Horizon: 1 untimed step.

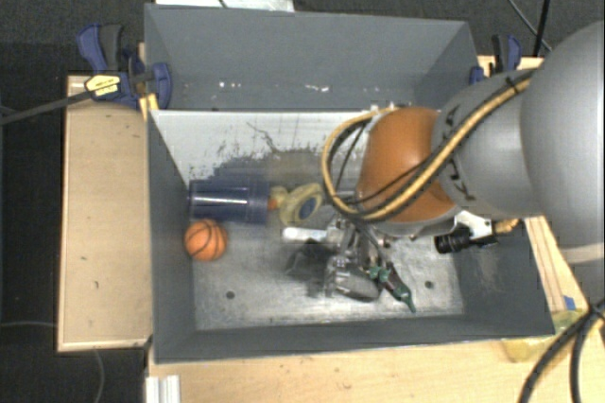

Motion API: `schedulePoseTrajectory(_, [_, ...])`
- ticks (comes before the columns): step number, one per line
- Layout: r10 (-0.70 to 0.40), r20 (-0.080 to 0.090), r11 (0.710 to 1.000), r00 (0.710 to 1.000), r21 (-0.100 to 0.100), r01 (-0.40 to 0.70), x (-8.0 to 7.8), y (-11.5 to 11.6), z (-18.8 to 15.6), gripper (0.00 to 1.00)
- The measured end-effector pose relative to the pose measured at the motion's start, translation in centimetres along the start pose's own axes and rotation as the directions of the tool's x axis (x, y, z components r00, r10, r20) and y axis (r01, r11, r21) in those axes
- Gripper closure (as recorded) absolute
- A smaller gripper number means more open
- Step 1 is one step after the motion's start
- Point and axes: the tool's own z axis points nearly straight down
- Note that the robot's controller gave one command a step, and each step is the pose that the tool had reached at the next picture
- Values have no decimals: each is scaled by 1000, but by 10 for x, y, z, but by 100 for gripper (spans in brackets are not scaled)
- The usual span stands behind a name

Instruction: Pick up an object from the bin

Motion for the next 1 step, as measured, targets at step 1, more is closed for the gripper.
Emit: schedulePoseTrajectory(1, [5,12,1000,1000,2,-5,-5,-6,-133,100])
